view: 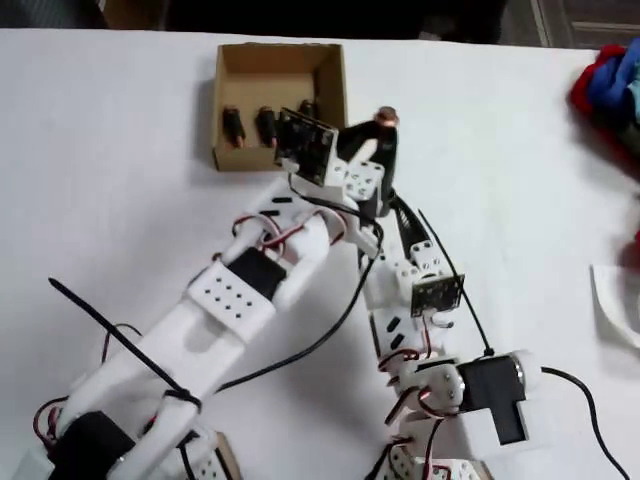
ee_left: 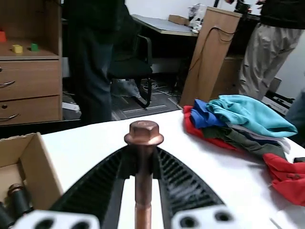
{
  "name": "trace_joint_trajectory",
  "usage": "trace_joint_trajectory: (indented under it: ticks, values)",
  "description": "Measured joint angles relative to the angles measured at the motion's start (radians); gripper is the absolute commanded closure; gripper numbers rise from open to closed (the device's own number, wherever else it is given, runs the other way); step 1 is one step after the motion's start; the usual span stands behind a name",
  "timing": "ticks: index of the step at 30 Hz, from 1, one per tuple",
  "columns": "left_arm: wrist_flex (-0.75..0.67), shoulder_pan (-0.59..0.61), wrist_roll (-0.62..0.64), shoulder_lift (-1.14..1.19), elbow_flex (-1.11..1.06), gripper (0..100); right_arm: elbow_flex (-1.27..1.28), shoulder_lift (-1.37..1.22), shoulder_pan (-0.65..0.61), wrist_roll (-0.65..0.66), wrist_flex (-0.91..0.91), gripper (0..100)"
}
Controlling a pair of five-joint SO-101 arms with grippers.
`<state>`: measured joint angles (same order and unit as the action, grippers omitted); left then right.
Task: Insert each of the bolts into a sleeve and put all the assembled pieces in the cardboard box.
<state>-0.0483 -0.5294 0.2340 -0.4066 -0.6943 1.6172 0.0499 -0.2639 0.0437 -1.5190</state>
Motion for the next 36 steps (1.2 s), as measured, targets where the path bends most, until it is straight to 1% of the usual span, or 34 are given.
trace_joint_trajectory:
  ticks: [4,16,23,31,36]
  values:
    - [0.0,-0.02,0.0,0.0,0.0,97,-0.006,-0.005,0.0,0.0,0.0,97.8]
    - [-0.003,-0.018,0.0,0.0,0.0,97,-0.015,-0.006,0.0,0.0,0.0,97.8]
    - [-0.005,-0.02,0.0,0.058,0.0,97,-0.015,-0.008,-0.002,0.0,0.002,97.8]
    - [-0.003,-0.02,0.0,0.069,0.011,97,-0.015,-0.008,-0.003,0.0,0.002,97.8]
    - [0.071,-0.017,-0.002,0.068,0.023,97,-0.014,-0.011,-0.009,0.0,0.002,97.8]
